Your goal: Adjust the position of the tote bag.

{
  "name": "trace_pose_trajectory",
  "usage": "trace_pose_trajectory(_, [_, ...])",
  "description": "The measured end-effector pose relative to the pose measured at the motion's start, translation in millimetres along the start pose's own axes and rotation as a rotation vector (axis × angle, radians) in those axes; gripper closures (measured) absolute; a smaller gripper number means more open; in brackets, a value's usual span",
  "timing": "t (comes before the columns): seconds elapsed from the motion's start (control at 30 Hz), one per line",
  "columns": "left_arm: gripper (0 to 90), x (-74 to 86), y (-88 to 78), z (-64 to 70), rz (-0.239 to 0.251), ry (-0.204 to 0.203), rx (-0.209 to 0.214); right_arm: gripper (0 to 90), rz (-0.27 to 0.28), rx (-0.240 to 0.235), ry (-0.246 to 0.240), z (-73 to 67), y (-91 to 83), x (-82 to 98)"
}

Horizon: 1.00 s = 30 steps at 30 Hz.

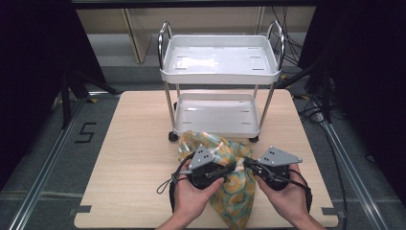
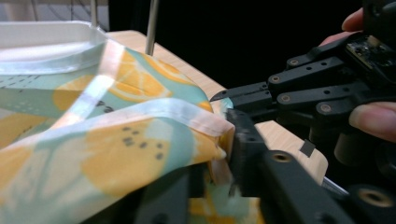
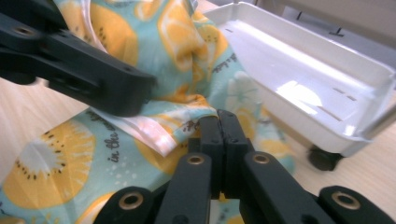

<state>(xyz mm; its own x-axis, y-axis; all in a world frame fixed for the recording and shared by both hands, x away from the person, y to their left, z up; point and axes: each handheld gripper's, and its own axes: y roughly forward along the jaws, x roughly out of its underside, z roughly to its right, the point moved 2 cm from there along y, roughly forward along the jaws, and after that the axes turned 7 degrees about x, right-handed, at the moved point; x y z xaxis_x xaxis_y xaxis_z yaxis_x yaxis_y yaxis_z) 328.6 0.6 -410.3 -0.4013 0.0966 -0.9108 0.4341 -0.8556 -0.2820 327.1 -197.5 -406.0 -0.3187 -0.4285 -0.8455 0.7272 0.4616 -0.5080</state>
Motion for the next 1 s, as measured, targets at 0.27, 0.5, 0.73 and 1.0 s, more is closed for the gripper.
trace_pose_trajectory(0.27, [44.6, -17.9, -63.2, -21.2, 0.094, 0.034, -0.121, 90.0, 0.015, 0.014, 0.016, 9.3, -9.7, 8.5])
trace_pose_trajectory(0.5, [27.7, -11.5, -92.5, -83.6, -0.154, 0.229, -0.277, 90.0, 0.02, 0.01, 0.014, 7.1, -16.1, 11.8])
trace_pose_trajectory(0.73, [16.1, 23.9, -67.2, -104.8, -0.332, 0.237, -0.16, 90.0, 0.03, 0.017, 0.006, 9.9, -15.5, 11.3])
trace_pose_trajectory(1.0, [16.2, 51.8, -66.1, -118.9, -0.431, 0.209, -0.155, 90.0, 0.038, 0.022, 0.004, 13.3, -18.2, 11.6])
